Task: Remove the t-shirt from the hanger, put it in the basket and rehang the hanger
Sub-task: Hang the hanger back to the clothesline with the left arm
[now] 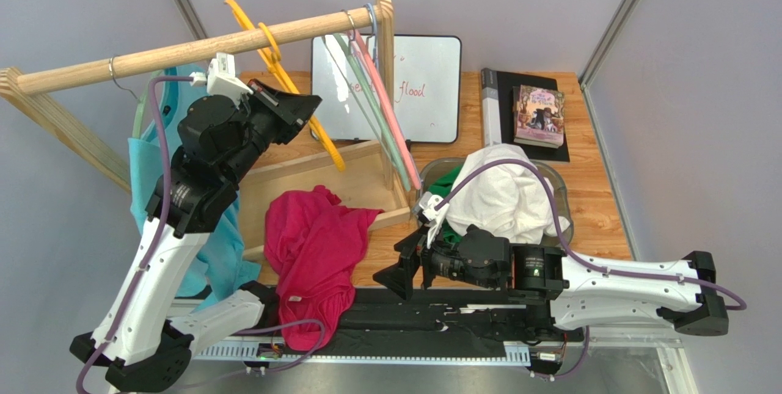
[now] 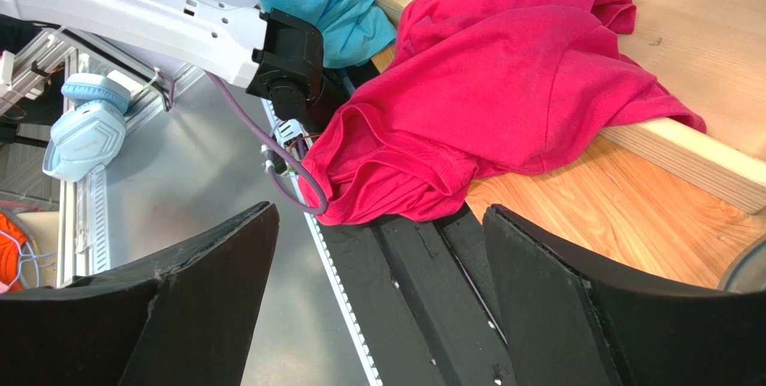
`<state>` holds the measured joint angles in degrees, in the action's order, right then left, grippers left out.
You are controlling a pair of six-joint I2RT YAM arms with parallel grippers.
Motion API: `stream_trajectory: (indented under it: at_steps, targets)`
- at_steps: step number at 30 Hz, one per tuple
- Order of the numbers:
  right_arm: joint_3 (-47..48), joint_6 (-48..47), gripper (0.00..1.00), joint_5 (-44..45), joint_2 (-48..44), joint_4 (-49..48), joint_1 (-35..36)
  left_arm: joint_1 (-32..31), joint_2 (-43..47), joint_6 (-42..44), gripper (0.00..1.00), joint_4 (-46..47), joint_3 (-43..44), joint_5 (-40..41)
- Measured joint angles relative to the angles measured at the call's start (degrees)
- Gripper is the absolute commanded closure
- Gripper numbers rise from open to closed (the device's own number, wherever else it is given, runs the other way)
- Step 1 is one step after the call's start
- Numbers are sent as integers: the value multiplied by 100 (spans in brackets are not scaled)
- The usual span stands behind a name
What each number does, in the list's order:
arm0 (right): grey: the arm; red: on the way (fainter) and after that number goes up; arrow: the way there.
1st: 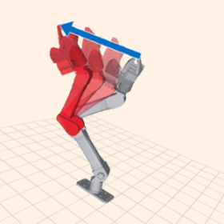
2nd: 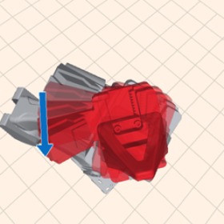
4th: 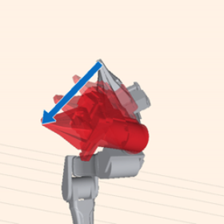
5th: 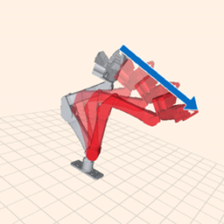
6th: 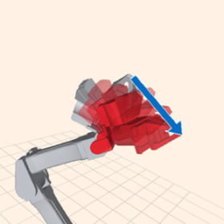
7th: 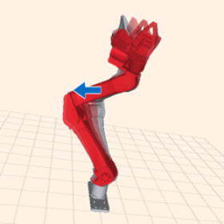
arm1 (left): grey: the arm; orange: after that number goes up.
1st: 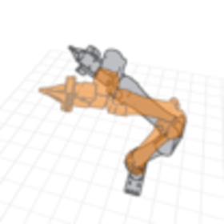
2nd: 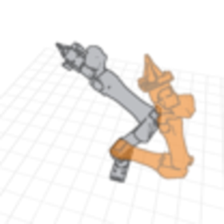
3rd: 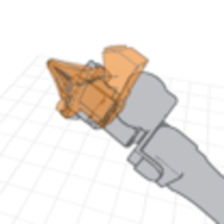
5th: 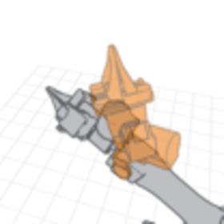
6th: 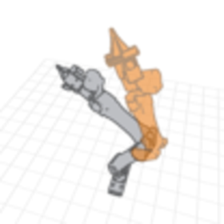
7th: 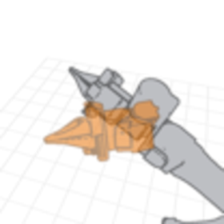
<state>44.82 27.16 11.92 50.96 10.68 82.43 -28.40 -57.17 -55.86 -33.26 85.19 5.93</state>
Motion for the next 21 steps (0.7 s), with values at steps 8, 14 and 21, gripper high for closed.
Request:
stream_trajectory:
  at_steps: [8,14,21]
  targets:
    - [0,0,9,-4,59,-52,2,20,-24,-535,93,-35,-28,319]
    - [-258,-28,0,39,-24,-162,2,39,258,-568,34,46,-444,221]
    - [-1117,-245,0,236,-2,-1019,4,55,1266,-133,23,17,-1318,-186]
